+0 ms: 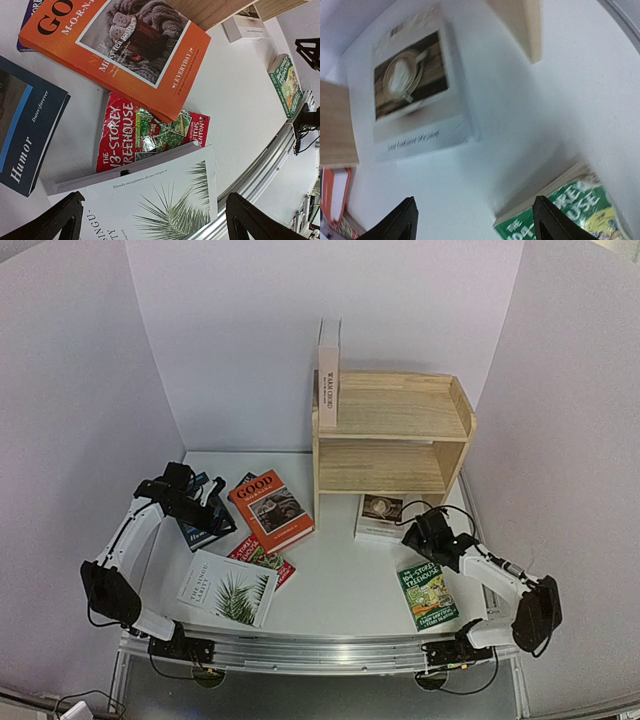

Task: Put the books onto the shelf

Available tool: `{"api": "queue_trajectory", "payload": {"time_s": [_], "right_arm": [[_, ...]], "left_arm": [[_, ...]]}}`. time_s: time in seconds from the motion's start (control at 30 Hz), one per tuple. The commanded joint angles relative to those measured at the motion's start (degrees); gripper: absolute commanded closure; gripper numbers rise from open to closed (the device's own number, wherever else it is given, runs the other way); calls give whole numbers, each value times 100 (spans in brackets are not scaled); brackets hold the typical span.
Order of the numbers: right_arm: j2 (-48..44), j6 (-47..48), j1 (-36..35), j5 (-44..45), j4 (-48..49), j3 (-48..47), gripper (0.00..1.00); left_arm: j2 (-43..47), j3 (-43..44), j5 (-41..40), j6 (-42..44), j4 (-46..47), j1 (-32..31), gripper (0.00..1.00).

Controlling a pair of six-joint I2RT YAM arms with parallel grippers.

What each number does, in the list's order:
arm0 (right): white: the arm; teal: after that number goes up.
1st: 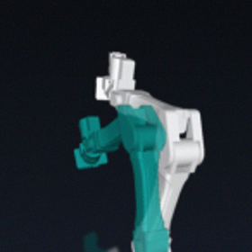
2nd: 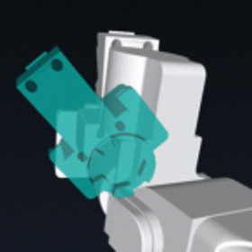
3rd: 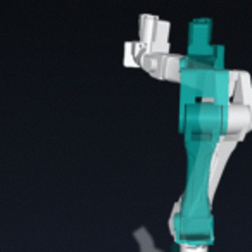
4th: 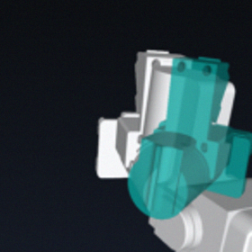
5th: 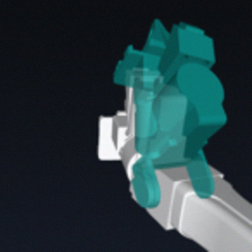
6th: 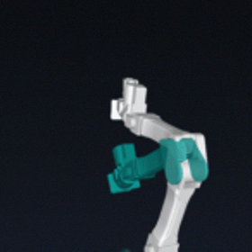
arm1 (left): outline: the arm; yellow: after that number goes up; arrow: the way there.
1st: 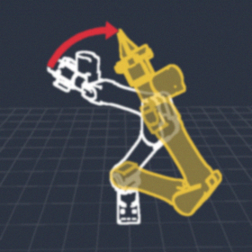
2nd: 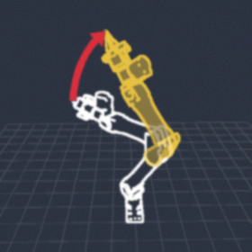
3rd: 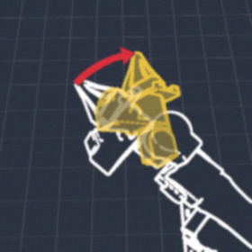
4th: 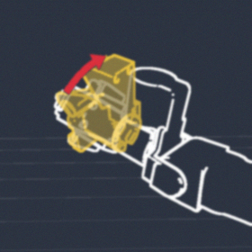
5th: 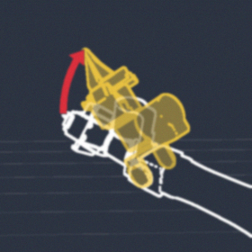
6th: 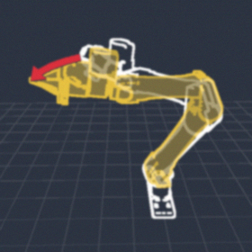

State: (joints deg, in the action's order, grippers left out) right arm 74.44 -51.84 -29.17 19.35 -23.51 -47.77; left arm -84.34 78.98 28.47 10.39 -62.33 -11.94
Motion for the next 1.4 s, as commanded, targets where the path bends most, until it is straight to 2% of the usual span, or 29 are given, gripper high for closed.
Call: {"api": "queue_trajectory", "payload": {"time_s": [0.0,0.1,0.3,0.4,0.6,0.67,0.8,0.87,0.97,1.17,1.37], "right_arm": [[574,-218,737,-1109,1399,32,24],[1233,-170,974,-1540,1969,-82,25],[1982,-429,1327,-1815,3267,53,40],[2309,-341,1388,-2197,3560,-50,48],[2659,-492,1399,-2639,3765,2,52],[2608,-547,1398,-2660,3865,158,63],[2302,-594,1400,-2778,3915,477,98],[2145,-655,1400,-2997,3896,639,100],[1818,-685,1315,-3339,3421,845,100],[1132,-234,317,-3726,1032,567,100],[325,-544,-756,-3975,193,464,100]], "left_arm": [[157,82,226,-53,147,20,0],[207,117,212,-3,129,20,0],[321,120,295,-1,116,24,0],[342,109,323,-2,106,21,0],[337,153,310,-7,132,23,0],[326,184,321,-14,133,19,0],[305,176,340,-11,140,21,0],[291,170,381,-24,147,19,0],[294,135,435,-29,186,25,0],[355,-66,557,89,236,19,0],[389,-372,1003,45,362,-3,0]]}}
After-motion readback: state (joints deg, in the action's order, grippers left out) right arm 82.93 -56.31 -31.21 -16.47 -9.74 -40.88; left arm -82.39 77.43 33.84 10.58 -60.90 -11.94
